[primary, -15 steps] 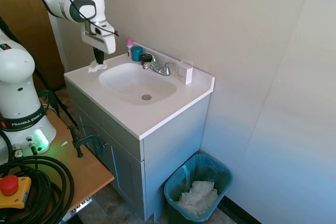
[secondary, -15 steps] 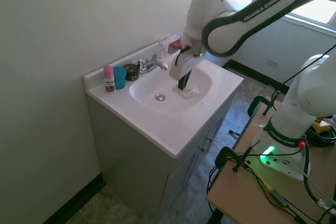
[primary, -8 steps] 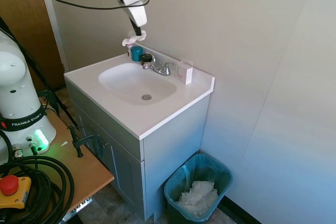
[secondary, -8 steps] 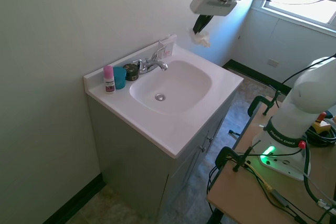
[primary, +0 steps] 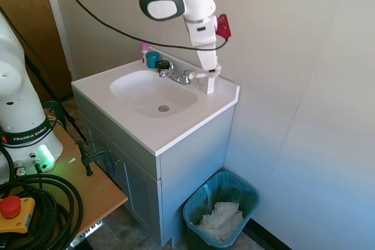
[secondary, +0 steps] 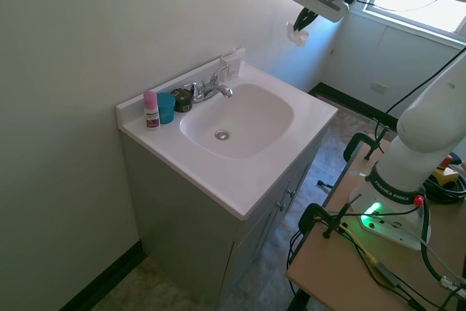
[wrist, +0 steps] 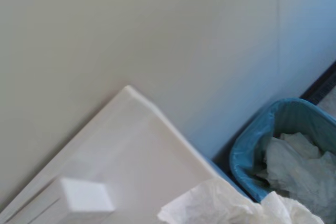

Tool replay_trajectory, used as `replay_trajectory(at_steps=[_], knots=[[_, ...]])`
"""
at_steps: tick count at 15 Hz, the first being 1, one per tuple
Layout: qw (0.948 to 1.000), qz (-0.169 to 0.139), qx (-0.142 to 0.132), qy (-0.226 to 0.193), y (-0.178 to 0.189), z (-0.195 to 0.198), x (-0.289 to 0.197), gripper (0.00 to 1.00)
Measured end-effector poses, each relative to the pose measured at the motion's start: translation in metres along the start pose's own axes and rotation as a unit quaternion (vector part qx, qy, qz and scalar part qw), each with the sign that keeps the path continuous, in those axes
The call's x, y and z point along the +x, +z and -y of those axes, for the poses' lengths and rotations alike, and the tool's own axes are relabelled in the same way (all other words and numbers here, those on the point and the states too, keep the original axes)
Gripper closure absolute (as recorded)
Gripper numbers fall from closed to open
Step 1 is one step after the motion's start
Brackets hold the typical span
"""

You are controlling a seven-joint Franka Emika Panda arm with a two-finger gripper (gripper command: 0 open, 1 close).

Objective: Throw the tissue in the trash bin

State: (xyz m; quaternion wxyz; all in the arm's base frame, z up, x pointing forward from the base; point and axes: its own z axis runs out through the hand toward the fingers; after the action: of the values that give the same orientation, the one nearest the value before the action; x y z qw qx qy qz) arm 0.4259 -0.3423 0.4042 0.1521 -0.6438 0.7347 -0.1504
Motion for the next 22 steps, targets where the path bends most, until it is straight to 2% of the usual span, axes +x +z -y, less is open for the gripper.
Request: replay_trajectory(at_steps=[6,10,11,22], knots=[[0.9958,0.009,-0.079,0.045,0.119,-0.016,0.061,1.0],[0.9936,0.014,-0.103,0.045,0.17,-0.013,0.071,1.0],[0.9935,0.016,-0.104,0.043,0.176,-0.01,0.071,0.0],[0.9924,0.038,-0.108,0.045,0.183,-0.003,0.068,0.0]])
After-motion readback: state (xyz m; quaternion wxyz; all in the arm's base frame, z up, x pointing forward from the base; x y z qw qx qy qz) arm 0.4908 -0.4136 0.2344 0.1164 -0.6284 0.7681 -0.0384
